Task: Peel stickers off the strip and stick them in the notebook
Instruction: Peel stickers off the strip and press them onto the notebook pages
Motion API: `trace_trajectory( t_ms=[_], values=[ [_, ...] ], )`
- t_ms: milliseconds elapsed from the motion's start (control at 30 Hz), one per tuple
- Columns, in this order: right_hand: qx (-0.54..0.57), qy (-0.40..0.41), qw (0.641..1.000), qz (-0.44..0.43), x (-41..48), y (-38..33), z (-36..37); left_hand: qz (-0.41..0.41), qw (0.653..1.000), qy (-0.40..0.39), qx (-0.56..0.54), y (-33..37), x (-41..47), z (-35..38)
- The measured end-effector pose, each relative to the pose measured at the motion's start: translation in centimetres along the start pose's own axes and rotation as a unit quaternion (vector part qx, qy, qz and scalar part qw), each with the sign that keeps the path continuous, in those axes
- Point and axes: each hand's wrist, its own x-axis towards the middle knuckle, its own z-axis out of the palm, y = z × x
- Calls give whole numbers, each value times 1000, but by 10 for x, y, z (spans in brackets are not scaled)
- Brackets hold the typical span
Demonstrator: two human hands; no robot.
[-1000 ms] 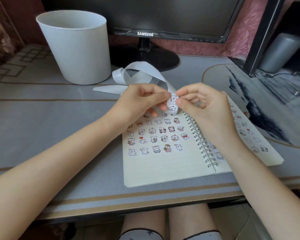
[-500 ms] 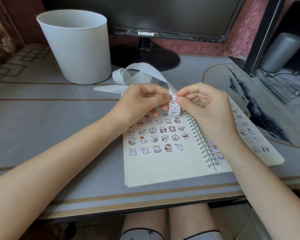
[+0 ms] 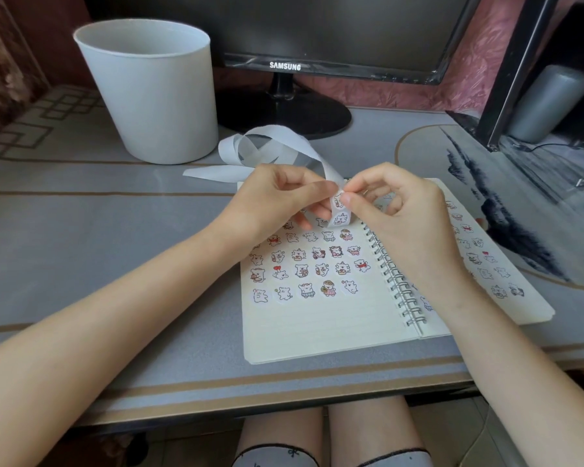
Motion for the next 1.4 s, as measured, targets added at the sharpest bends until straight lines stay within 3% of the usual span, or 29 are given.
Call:
trace_trajectory(
  t_ms=[167, 300, 400, 500, 567, 667, 1400],
  values=[
    [-69, -11, 997, -41, -2, 0, -2, -17, 1000, 3, -9, 1, -1, 1],
    [-57, -23, 997, -44, -6, -4, -5, -41, 999, 15, -8, 1, 0, 0],
    [17, -28, 999, 23, -10, -13, -14, -55, 998, 25, -10, 0, 1, -1],
    [72, -106, 985, 113, -16, -15, -29, -72, 997, 30, -3, -1, 2, -1],
    [81, -156, 971, 163, -21, -12, -37, -78, 997, 28, 2, -2, 2, -1],
    [68, -166, 964, 195, -28, -10, -42, -82, 996, 27, 4, -2, 2, -1],
    [-46, -173, 970, 165, -35, -15, -39, -84, 996, 26, 10, -1, 2, 0]
  ],
)
